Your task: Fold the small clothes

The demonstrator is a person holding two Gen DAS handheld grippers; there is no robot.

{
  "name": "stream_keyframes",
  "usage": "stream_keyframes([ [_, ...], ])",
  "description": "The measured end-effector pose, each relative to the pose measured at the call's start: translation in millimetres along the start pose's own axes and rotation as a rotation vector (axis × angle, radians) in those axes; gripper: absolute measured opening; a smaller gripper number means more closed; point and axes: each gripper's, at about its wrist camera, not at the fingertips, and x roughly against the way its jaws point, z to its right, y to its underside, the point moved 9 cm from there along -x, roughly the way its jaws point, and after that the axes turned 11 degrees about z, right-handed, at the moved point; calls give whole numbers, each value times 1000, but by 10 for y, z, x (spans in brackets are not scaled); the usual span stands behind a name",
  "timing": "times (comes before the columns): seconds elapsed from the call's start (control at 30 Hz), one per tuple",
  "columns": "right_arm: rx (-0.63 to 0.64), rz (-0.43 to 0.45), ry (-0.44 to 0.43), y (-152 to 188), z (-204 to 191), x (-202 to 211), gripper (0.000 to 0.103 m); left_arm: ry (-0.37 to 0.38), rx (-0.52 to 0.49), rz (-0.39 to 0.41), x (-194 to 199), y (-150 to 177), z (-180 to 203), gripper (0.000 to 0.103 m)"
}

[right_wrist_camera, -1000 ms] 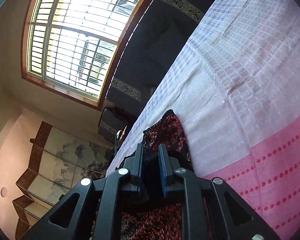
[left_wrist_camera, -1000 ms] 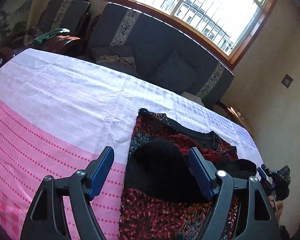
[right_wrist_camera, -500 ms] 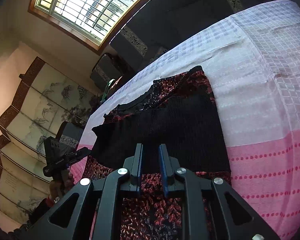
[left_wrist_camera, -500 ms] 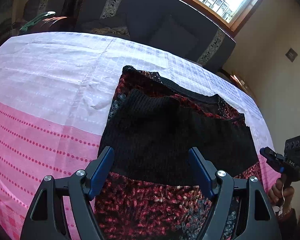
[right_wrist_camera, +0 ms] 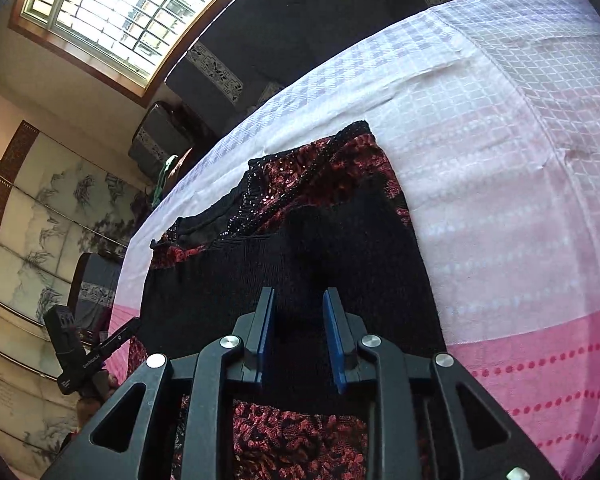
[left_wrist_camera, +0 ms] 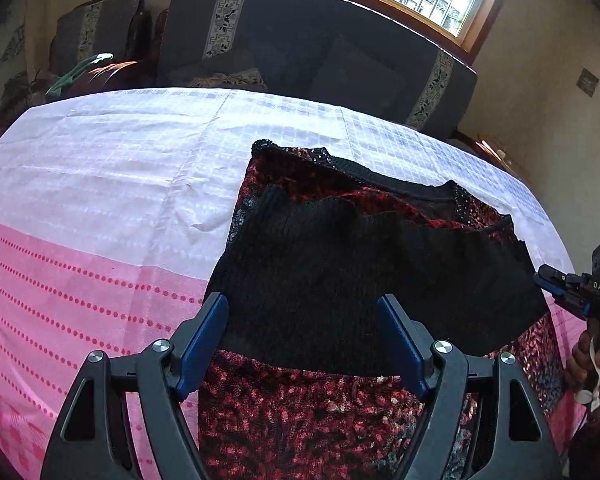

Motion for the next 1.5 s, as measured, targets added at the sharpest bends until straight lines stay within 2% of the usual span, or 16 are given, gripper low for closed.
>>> stream_keyframes([
  [0.1,27,57,-42,41,-93,348,26,20,46,72,282,-77,-25,77],
  [0.17,61,75,-94,170,-193,593,26,-4,39,91,434,-57,-74,77],
  [0.27,136,16,-168,534,-340,786,27,-16,29,77,594,92,-149,77],
  [0.37,268,-45,-100,894,-330,817,26,-42,5,52,662,321,-222,77],
  [0.5,376,-107,-12,1215,-217,869,26,-93,-1,15,631,566,-340,77],
  [0.73,534,-179,118,1411,65,1163,16,-172,-36,41,704,683,-501,77],
  [0.8,524,-182,144,1354,128,1226,16,-190,-42,48,758,705,-532,77],
  [0.83,507,-169,137,1317,139,1273,16,-176,-27,49,797,713,-531,77],
  [0.93,399,-90,100,1143,201,1443,24,-109,52,79,973,711,-518,77],
  [1.0,296,-44,50,1041,289,1546,24,-68,98,78,1079,753,-496,77],
  [1.1,204,-31,39,984,418,1576,24,-12,162,100,1227,839,-446,77],
  [1.17,210,-35,75,994,478,1542,24,21,200,130,1321,907,-412,77],
  [1.3,207,-47,90,1047,484,1448,24,68,231,159,1405,1032,-306,77],
  [1.43,209,-48,77,1143,443,1335,24,60,205,133,1315,1169,-237,77],
  [1.5,232,-49,99,1171,445,1318,13,76,216,138,1311,1189,-210,77],
])
